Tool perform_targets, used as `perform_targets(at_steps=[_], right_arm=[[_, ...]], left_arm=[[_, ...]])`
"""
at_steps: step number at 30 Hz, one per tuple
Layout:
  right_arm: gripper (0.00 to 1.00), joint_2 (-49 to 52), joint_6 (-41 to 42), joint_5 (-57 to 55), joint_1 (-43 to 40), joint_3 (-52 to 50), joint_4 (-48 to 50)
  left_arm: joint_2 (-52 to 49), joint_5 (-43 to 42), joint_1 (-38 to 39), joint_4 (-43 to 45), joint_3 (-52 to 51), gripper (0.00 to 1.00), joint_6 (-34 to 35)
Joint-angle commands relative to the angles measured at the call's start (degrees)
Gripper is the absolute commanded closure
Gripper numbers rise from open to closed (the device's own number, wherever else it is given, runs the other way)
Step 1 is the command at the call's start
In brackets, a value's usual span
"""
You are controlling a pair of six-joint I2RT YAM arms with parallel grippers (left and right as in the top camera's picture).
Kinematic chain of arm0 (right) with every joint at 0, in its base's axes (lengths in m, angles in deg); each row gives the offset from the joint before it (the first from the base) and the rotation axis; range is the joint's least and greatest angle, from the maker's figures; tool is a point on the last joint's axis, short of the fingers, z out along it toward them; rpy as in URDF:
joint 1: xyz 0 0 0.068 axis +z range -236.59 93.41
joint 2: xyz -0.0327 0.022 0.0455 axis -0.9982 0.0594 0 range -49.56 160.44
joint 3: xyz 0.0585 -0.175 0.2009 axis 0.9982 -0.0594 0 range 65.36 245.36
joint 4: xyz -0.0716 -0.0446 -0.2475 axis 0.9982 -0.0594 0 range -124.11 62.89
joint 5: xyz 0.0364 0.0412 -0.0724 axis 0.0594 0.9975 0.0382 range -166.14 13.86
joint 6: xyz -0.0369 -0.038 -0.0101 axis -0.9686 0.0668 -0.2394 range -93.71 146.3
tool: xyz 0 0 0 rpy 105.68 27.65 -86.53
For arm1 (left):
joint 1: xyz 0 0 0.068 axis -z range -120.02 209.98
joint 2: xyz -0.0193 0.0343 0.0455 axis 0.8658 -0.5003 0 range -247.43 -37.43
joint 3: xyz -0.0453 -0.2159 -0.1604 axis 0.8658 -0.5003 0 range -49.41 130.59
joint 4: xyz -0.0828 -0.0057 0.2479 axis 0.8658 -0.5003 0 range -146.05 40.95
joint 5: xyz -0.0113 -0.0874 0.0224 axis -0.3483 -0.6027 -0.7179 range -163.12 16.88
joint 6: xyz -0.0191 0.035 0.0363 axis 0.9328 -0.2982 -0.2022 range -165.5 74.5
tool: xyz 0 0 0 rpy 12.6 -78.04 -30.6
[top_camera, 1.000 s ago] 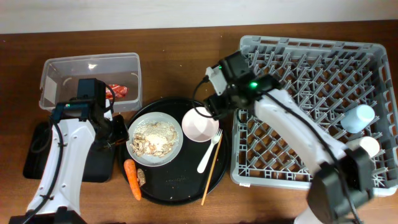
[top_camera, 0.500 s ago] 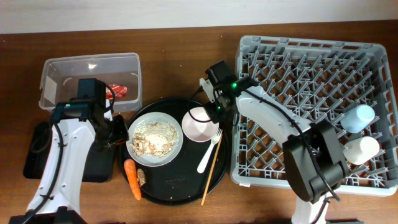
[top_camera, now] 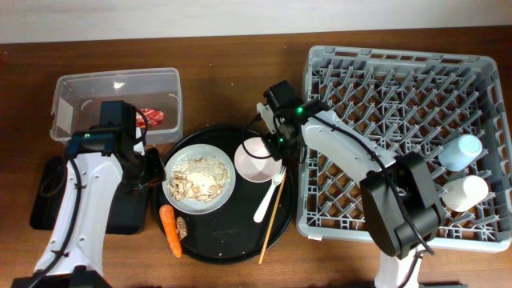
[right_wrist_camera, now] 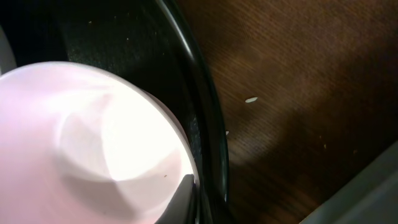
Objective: Sort waste into correct bins and load items into the dishwasher rack
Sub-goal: 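Grasp the pink bowl with the right gripper and lift it toward the rack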
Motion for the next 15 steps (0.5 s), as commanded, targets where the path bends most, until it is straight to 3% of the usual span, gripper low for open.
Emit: perform_targets(at_steps=[1,7,11,13,15], right_arm=[[0.96,-4.07,0.55,-0.79,0.33,3.28,-2.64],[0.96,-16.31,0.50,-12.28,-4.17,17.03,-13.38],[0.96,-22.18,0.79,-37.62,-10.27,18.43,-14.01],[0.96,-22.64,6.97,-53.18,-14.12,18.43,-13.88],[0.96,-22.25,11.41,-61.40,-17.64,18.43,-13.77]], left_arm=[[0.72,0.17,-0.15,-0.07,0.26,0.56,0.74],[0.72,0.20,-0.17,-0.07,0.26,0.56,0.74],[0.72,0.17,-0.17,-0.02,0.26,0.56,0.74],[0.72,0.17,-0.17,0.02,0.26,0.56,0.74],[0.72,0.17,-0.17,0.17,0.26,0.56,0.74]])
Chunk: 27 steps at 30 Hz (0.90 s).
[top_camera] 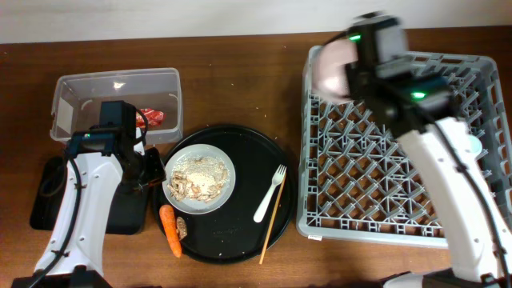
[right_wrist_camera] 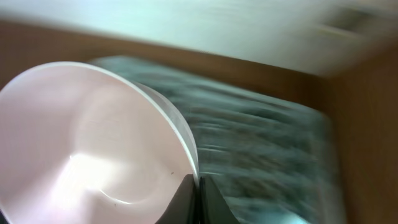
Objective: Sort waste into correct bins and load items into the dishwasher rack
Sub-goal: 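Grasp the pink bowl with the right gripper and lift it toward the rack, then lower the pink bowl upside down into the rack's far corner, release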
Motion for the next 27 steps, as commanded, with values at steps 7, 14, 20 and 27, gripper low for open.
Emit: perform_targets(at_steps=[7,14,20,27], right_arm=[[0.96,7.91,18.84,-34.88,-14.56,-0.48,0.52],[0.96,20.55,18.82,-40.28,-20.37,-0.48,2.10],[0.96,25.83,17.49,-39.21,-23.04,-0.48,6.64],[0.96,28.72,16.87,-33.46,-23.80,-0.48,8.37]], left_arm=[[0.72,0.17,-0.17,0.39,0.26,0.56,0.61],[0.72,0.15,-0.15,0.35,0.26,0.56,0.61],[0.72,0.17,-0.15,0.37,0.26,0.56,0.61],[0.72,0.13,-0.15,0.37,0.26,0.56,0.83]])
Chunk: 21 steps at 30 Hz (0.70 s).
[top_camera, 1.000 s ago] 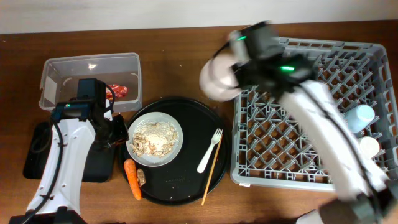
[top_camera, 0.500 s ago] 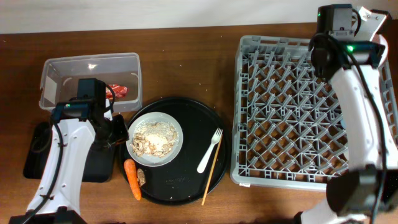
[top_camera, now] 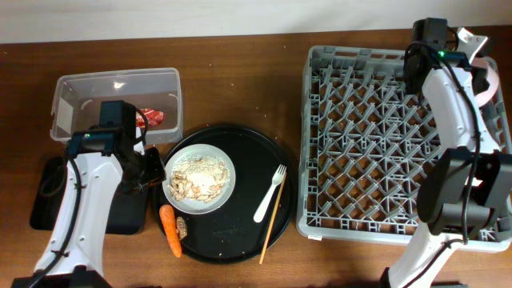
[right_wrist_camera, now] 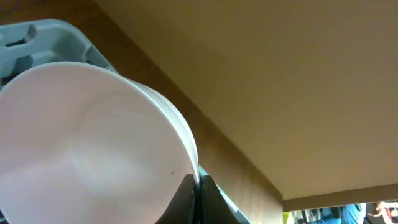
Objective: Sort waste into correct bins and load items into the dishwasher rack
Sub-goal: 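Lower the pink bowl upside down into the rack's far corner, release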
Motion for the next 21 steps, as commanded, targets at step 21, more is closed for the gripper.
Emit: perform_targets(at_steps=[21], right_arm=[[0.96,5.62,-4.28,-1.25,1.20,-1.40,2.34]], left_arm=[[0.72,-0.87,-0.17,0.15,0.26,0.55,0.79]])
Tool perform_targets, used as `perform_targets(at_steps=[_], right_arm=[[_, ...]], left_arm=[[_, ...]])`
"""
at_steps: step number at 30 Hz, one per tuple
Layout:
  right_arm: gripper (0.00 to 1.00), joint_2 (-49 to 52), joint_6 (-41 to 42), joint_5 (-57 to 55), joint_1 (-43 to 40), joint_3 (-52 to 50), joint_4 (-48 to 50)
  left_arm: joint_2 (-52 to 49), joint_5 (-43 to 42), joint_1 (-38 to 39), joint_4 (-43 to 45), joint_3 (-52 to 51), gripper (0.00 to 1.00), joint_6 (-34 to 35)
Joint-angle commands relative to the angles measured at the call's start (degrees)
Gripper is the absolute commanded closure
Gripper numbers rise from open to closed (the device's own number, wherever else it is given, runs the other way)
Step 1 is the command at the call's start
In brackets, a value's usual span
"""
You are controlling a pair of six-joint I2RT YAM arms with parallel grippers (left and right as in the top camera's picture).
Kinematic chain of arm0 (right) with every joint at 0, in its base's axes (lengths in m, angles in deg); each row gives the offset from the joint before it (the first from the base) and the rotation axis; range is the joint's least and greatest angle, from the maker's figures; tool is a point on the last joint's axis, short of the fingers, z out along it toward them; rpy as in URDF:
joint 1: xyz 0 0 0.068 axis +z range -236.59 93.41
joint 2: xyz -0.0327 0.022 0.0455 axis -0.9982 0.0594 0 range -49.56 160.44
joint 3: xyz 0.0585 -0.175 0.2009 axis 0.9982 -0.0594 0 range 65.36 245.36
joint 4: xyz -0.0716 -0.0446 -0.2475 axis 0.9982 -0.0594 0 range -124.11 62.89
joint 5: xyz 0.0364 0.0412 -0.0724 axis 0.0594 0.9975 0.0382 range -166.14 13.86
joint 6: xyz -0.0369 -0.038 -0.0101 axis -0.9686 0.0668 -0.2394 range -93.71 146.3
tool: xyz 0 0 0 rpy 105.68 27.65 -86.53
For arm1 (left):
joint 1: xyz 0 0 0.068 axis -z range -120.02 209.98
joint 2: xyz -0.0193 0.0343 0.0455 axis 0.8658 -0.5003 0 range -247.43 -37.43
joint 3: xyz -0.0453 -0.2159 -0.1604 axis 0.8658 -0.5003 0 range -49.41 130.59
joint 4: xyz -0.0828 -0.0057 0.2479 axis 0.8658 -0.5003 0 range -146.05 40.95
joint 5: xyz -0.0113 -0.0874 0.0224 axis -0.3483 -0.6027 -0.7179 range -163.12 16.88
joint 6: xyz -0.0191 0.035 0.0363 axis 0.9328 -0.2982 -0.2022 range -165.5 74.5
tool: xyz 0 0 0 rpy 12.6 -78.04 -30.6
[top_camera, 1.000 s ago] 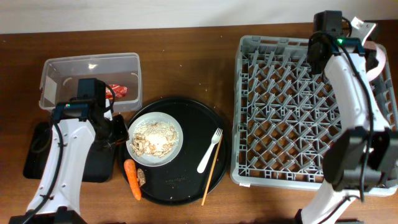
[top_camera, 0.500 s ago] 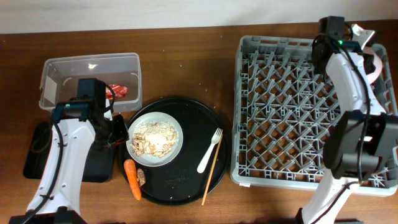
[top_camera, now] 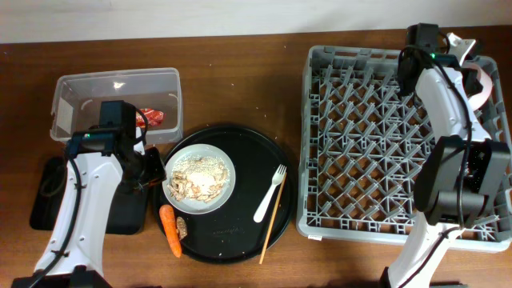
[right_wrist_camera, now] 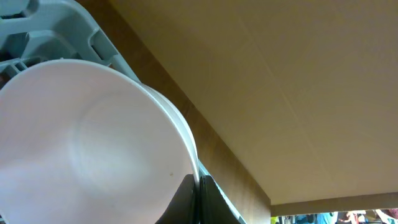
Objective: Sort waste into correct bins and load items into the dishwasher rack
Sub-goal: 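Lower the pink bowl upside down into the rack's far corner, release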
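Note:
My right gripper (top_camera: 466, 50) is shut on the rim of a pale pink bowl (top_camera: 482, 80), held tilted at the far right corner of the grey dishwasher rack (top_camera: 376, 144). In the right wrist view the bowl (right_wrist_camera: 93, 143) fills the left side, the right gripper (right_wrist_camera: 198, 186) pinches its rim, and a rack corner (right_wrist_camera: 37, 25) shows behind it. A white plate of food scraps (top_camera: 200, 180), a carrot (top_camera: 170, 230), a white fork (top_camera: 270, 194) and a chopstick (top_camera: 272, 220) lie on the round black tray (top_camera: 232, 134). My left gripper (top_camera: 146, 172) sits at the plate's left edge.
A clear plastic bin (top_camera: 116, 84) holding a red wrapper (top_camera: 152, 117) stands at the far left. A black bin (top_camera: 48, 192) lies under my left arm. The wall runs just behind the rack's far edge.
The right gripper with the bowl has shifted slightly at the rack's far right corner, and more of the rack shows in the wrist view. The left arm has not moved.
The right gripper was shut on the bowl's rim while the bowl sat on the black tray beside the plate. Then it held the bowl in the air over the rack's far left corner. After that it was at the far right corner, where it stays.

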Motion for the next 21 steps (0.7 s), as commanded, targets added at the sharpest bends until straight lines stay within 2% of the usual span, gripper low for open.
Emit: perform_targets(at_steps=[1,9,13,21], right_arm=[[0.96,1.14,-0.17,1.90,1.60,-1.51,-0.52],[0.95,1.14,-0.17,4.15,5.27,-3.13,-0.94],[0.89,1.14,-0.15,8.31,5.99,-3.63,-2.23],[0.85,1.14,-0.20,9.05,6.32,-3.63,-2.93]], left_arm=[[0.72,-0.48,-0.17,0.15,0.26,0.55,0.76],[0.72,-0.48,-0.17,0.15,0.26,0.55,0.74],[0.72,-0.48,-0.17,0.15,0.26,0.55,0.76],[0.72,-0.50,-0.17,0.35,0.26,0.55,0.76]])
